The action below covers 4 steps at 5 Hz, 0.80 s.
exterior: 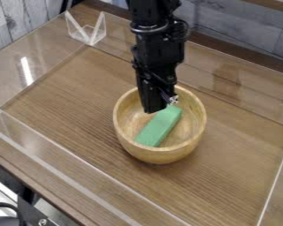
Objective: Move green object from inside the wooden bowl to the table next to it
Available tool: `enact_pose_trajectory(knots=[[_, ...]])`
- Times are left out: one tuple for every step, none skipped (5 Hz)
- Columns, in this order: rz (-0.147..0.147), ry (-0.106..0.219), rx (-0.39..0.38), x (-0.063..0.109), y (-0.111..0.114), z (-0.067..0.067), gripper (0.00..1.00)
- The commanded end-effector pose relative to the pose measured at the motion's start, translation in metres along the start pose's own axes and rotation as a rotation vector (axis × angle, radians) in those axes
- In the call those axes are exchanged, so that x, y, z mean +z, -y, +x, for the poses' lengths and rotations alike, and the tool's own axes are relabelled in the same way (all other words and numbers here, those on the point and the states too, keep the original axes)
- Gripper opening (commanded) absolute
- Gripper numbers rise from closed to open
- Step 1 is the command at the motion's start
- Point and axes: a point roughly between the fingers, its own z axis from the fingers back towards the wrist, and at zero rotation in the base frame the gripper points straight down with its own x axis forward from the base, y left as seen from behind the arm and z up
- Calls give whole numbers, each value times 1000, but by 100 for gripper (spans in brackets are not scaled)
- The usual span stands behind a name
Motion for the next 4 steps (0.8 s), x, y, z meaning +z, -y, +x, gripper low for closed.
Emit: enact_pose_trajectory(knots=[[33,41,55,6,-7,4,100],[42,49,123,1,-12,0,100],[54,53,180,-3,-15,-3,100],[62,52,186,-10,-10,4,100]])
